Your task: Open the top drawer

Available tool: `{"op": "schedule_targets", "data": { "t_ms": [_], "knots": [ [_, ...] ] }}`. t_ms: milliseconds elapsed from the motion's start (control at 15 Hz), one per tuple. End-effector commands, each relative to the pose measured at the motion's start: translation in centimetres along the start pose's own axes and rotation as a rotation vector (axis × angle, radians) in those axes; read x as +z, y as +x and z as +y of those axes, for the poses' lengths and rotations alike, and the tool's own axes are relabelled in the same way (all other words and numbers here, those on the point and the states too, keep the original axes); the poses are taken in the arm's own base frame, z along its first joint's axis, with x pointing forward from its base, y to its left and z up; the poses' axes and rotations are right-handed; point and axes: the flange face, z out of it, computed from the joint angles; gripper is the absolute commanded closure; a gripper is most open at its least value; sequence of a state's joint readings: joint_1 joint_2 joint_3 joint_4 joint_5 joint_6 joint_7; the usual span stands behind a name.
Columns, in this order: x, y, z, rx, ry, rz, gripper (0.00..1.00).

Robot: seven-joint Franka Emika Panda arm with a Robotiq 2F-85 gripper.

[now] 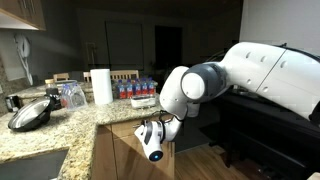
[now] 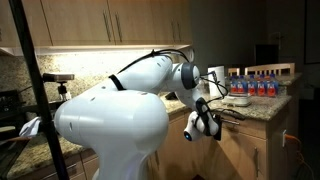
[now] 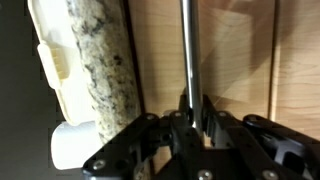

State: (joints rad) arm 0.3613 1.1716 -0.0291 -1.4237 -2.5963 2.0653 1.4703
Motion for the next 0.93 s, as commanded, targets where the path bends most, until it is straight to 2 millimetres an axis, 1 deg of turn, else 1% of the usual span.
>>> {"op": "schedule_targets", "data": {
  "t_ms": [0,133,200,467,867],
  "knots": [
    [-1.7,0.3,0.6,0.015,0.012,-0.019,0.96],
    [-2.3,0.9,0.9,0.025,0.015,-0.013,0.96],
    [-2.6,0.7,1.0,0.034,0.02,-0.02,0.96],
    [-3.9,1.9,1.6,0.054,0.035,-0.016,0.96],
    [-6.4,2.4,2.4,0.061,0.079,-0.024,0.96]
  ]
}}
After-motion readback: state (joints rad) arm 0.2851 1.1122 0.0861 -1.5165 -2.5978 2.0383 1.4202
